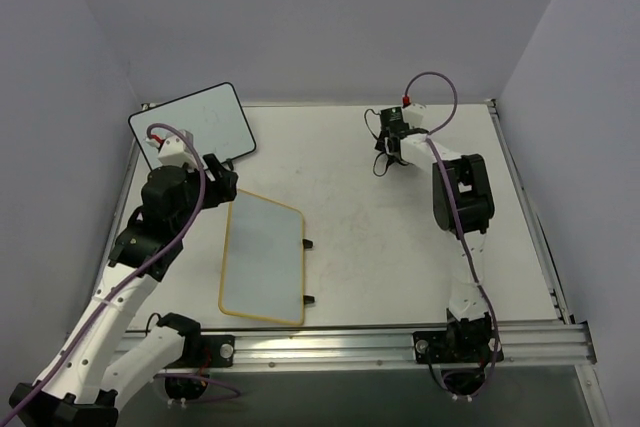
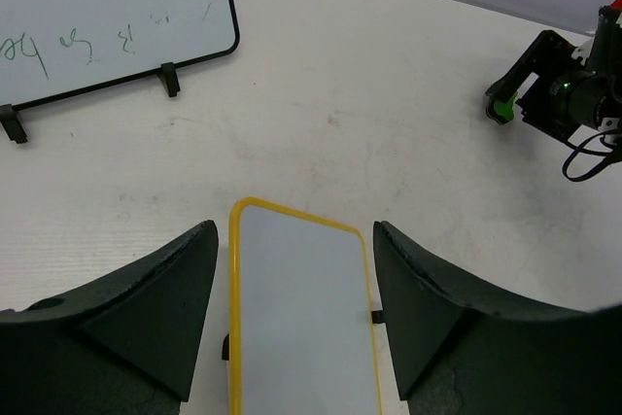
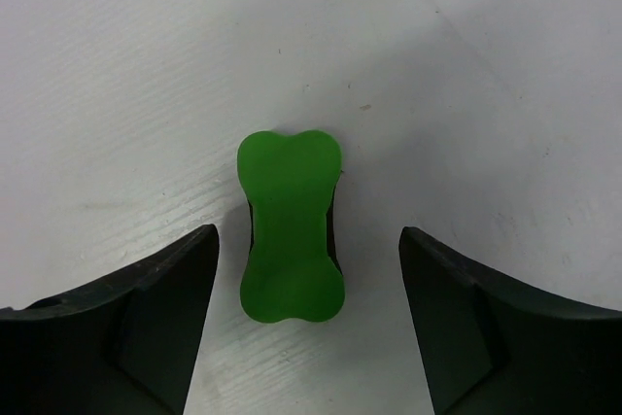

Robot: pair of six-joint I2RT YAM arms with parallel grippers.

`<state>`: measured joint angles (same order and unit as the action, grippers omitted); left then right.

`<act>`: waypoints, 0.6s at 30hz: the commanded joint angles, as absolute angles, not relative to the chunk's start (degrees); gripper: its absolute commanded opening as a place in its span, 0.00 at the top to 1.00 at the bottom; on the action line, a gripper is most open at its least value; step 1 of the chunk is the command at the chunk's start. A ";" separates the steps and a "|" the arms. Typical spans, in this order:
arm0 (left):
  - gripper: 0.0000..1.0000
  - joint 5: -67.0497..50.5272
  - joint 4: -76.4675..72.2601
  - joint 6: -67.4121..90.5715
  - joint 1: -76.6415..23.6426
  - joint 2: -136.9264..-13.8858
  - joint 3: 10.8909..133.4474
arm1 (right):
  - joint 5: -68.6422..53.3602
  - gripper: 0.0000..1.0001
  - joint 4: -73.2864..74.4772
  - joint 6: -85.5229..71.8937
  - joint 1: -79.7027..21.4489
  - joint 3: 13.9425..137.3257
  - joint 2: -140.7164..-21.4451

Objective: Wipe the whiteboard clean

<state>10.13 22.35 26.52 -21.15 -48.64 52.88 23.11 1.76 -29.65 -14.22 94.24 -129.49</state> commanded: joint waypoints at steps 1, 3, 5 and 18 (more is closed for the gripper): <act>0.27 9.05 20.65 26.28 -20.65 -48.69 54.23 | 24.26 0.29 2.55 -28.65 -13.89 93.26 -122.44; 0.27 9.05 20.92 26.10 -20.57 -48.69 54.75 | 23.38 0.21 1.94 -28.39 -13.89 91.94 -119.38; 0.27 8.88 21.53 26.10 -20.39 -48.69 55.45 | 22.07 0.13 1.06 -28.04 -14.24 91.06 -117.17; 0.25 4.93 26.63 22.24 -18.55 -49.74 61.78 | 14.42 0.00 -11.23 -24.52 -18.80 69.89 -85.28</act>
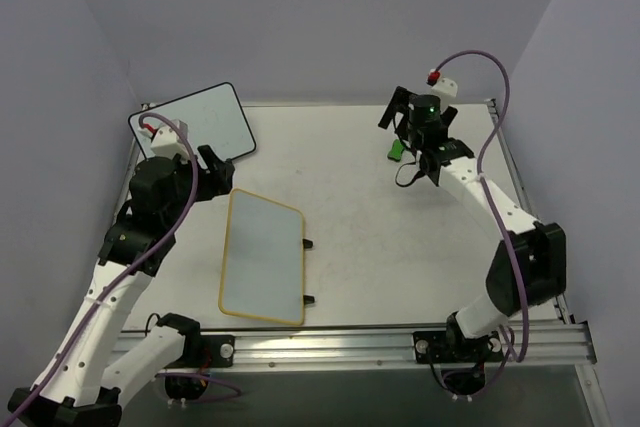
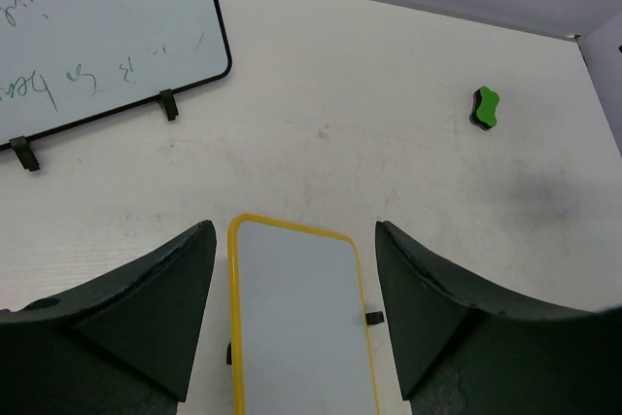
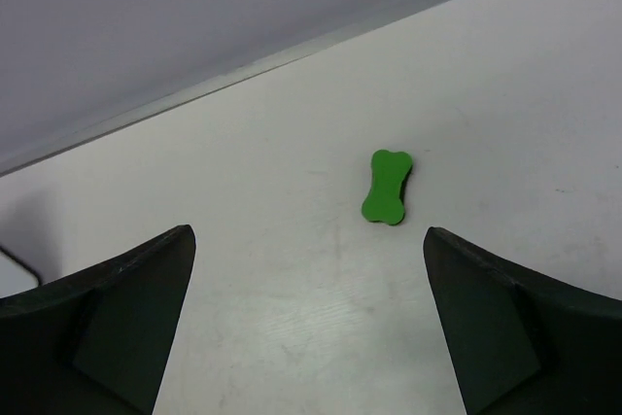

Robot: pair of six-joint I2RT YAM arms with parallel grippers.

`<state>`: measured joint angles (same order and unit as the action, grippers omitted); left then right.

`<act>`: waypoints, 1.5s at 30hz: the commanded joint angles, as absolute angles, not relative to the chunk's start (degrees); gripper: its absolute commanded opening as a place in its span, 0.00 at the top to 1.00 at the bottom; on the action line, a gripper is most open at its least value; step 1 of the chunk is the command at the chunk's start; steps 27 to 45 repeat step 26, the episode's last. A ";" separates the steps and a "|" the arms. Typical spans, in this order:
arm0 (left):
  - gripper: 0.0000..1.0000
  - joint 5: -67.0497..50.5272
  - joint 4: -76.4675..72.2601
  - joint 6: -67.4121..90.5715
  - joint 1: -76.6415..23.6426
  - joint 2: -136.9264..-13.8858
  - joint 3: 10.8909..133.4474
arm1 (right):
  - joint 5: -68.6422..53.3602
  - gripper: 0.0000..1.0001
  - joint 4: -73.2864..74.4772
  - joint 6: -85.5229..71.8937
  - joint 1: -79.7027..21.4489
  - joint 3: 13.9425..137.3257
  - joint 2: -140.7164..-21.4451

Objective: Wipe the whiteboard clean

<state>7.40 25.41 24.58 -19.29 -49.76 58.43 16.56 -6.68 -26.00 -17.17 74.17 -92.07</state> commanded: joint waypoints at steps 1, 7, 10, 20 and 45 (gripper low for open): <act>0.25 4.57 26.80 21.98 -18.37 -49.83 62.22 | 13.63 0.00 -11.77 -24.61 -19.16 66.31 -83.34; 0.25 0.36 26.20 21.09 -15.92 -50.80 61.88 | 11.86 0.00 -11.25 -25.93 -24.42 57.23 -71.91; 0.25 -3.93 24.44 22.49 -13.11 -50.63 60.65 | 14.50 0.00 -9.23 -26.63 -26.28 54.50 -68.21; 0.25 -7.21 22.85 24.17 -10.64 -50.54 58.62 | 13.27 0.00 -5.98 -25.31 -26.72 54.23 -62.93; 0.25 -7.38 22.50 24.43 -10.11 -50.36 57.92 | 14.68 0.00 -5.80 -25.14 -26.72 54.05 -63.01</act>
